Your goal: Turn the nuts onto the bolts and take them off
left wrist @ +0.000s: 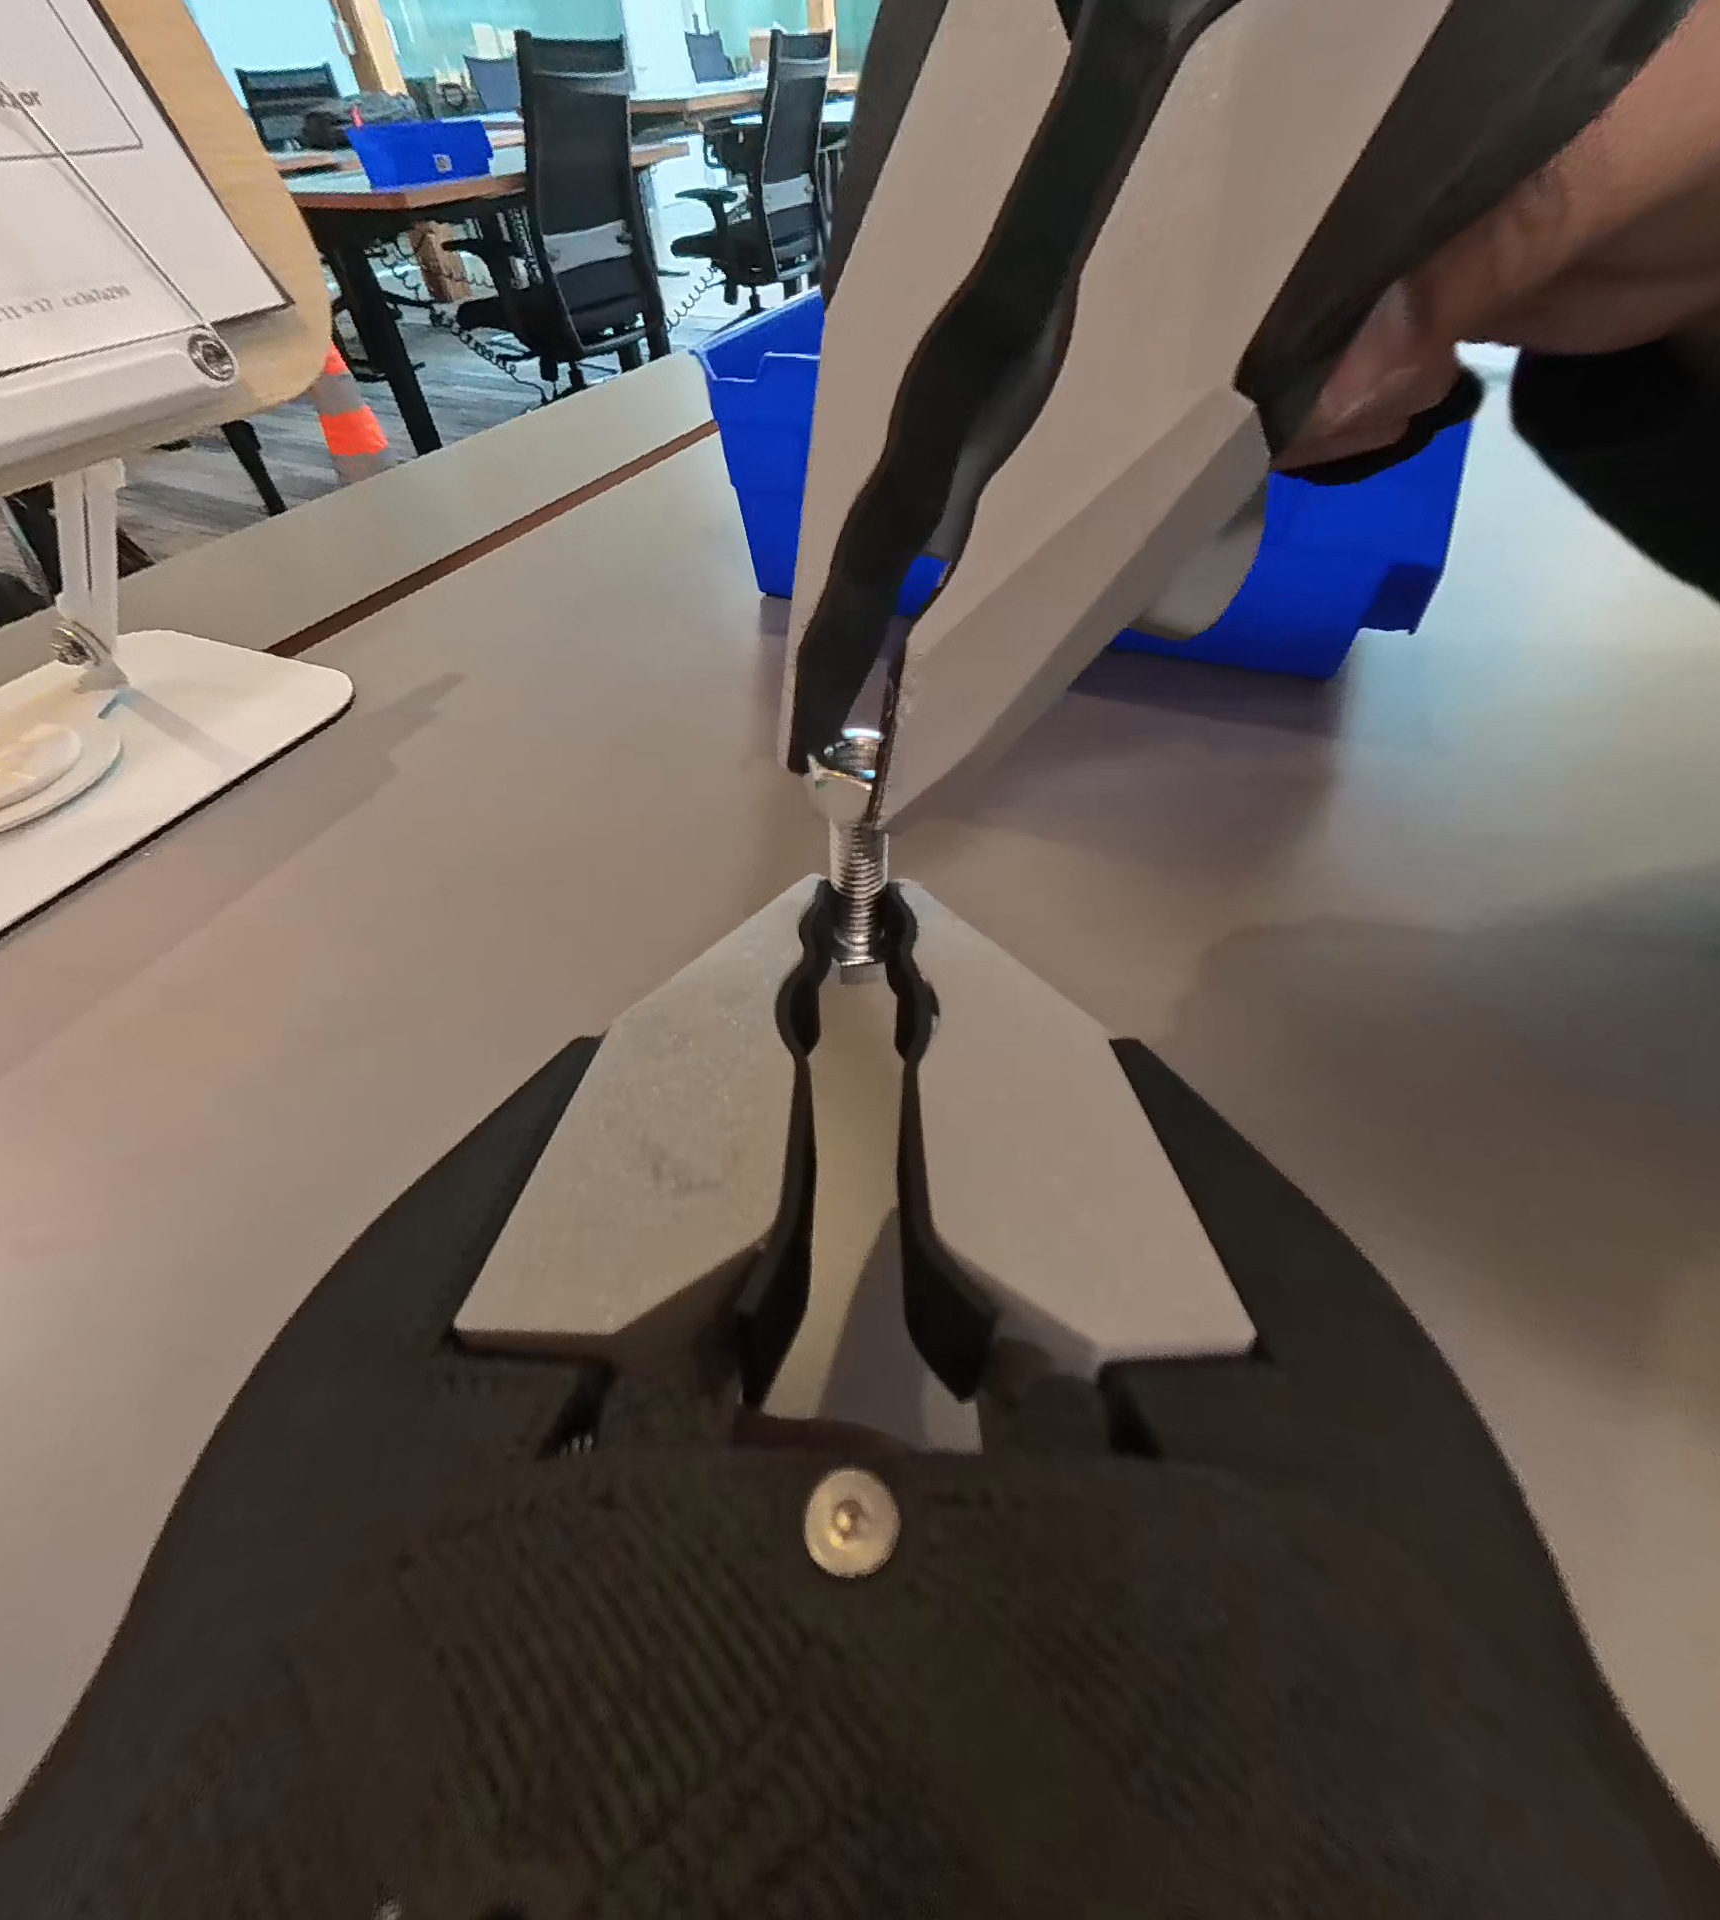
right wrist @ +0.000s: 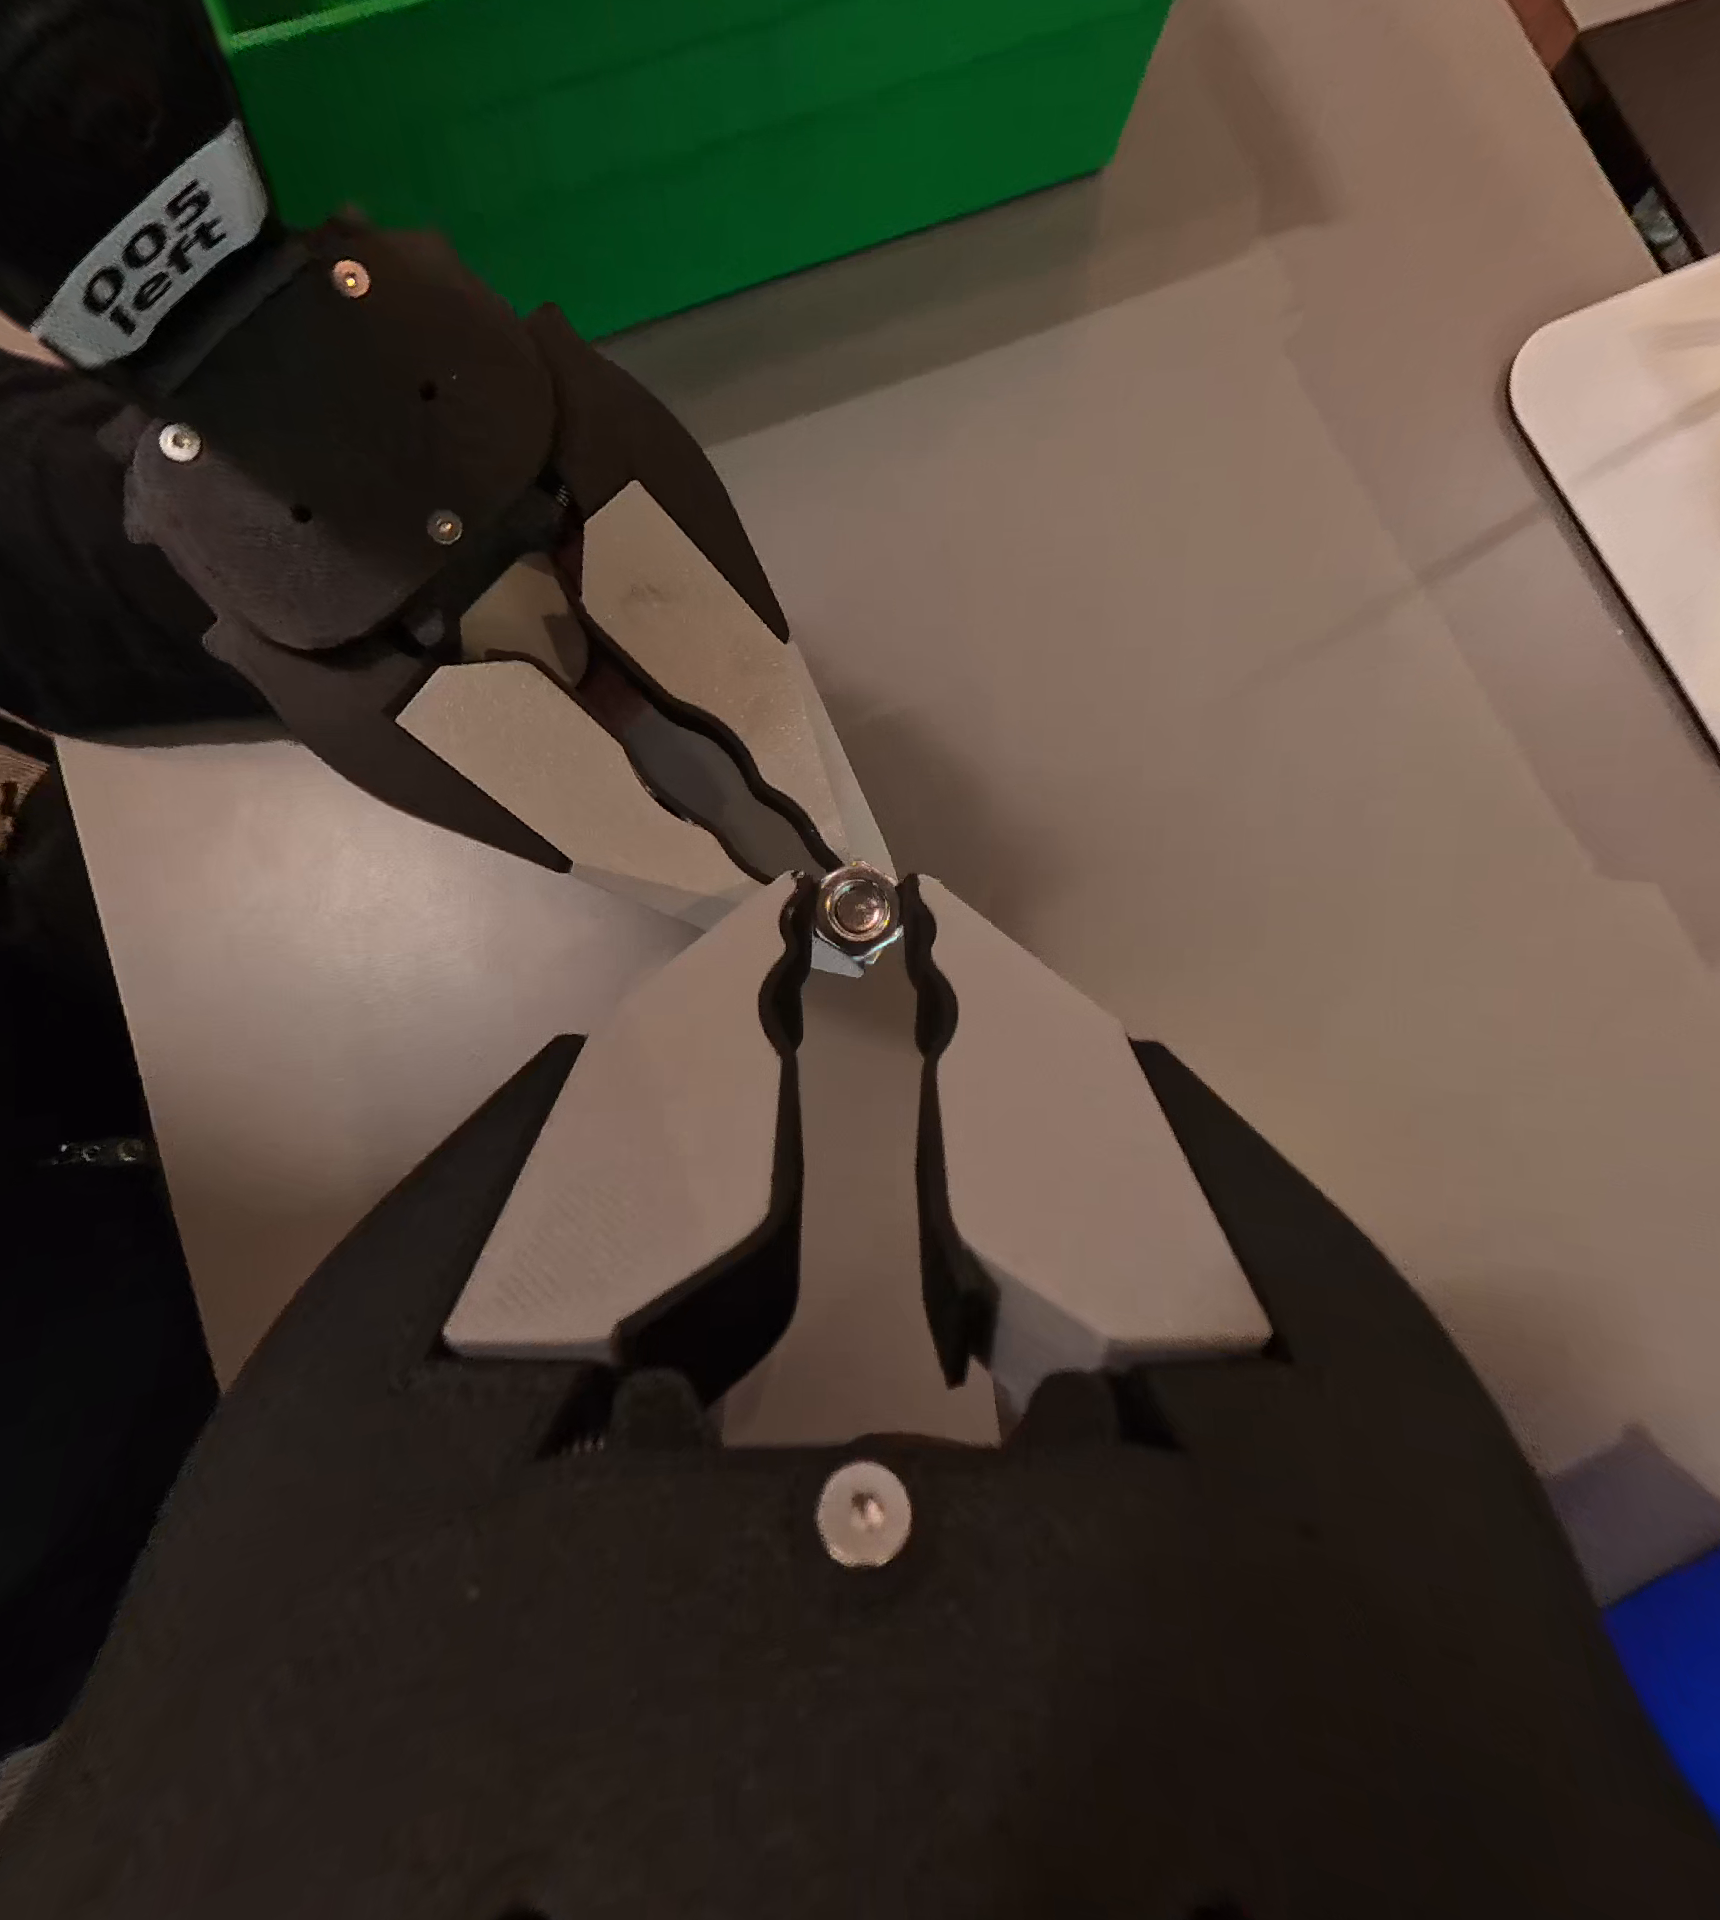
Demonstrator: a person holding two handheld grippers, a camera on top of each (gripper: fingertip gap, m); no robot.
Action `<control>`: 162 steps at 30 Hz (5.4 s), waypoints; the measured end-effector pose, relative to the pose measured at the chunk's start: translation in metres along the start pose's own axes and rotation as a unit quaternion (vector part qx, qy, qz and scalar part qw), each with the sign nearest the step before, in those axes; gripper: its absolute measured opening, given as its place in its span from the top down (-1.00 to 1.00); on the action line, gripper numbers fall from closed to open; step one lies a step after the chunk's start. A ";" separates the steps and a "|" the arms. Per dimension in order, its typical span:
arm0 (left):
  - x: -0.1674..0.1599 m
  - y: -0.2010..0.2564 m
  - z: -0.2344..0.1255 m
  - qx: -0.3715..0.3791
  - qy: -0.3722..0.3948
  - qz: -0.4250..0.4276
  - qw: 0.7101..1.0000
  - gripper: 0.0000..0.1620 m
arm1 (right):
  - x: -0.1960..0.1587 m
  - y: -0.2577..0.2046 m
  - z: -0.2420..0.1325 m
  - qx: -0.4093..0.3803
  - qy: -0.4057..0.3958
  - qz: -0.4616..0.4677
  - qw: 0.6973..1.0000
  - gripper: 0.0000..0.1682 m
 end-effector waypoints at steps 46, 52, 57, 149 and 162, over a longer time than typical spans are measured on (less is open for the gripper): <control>-0.002 0.016 -0.005 -0.134 -0.009 -0.006 0.991 0.92 | -0.030 -0.029 -0.006 0.071 0.346 -0.037 0.935 0.35; -0.001 0.023 -0.006 -0.163 -0.004 -0.014 0.987 0.92 | -0.026 -0.035 -0.002 0.092 0.360 -0.034 0.928 0.36; -0.001 0.024 -0.006 -0.163 -0.002 -0.011 0.987 0.92 | -0.023 -0.040 0.000 0.098 0.364 -0.040 0.926 0.38; 0.011 0.000 -0.012 -0.103 0.042 -0.050 0.993 0.92 | -0.026 -0.024 -0.004 0.058 0.375 0.006 0.925 0.26; 0.007 0.003 -0.007 -0.098 0.032 -0.041 0.994 0.92 | -0.018 -0.030 0.007 0.065 0.364 0.002 0.929 0.12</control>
Point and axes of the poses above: each gripper's, where its closed fingertips meet, z out along the fingers, x out of its top, y = z × x across the jaws, the point moved 6 cm from there along -z, back along the fingers, and after that the axes turned 13 degrees about -z, right-handed, at the moved point
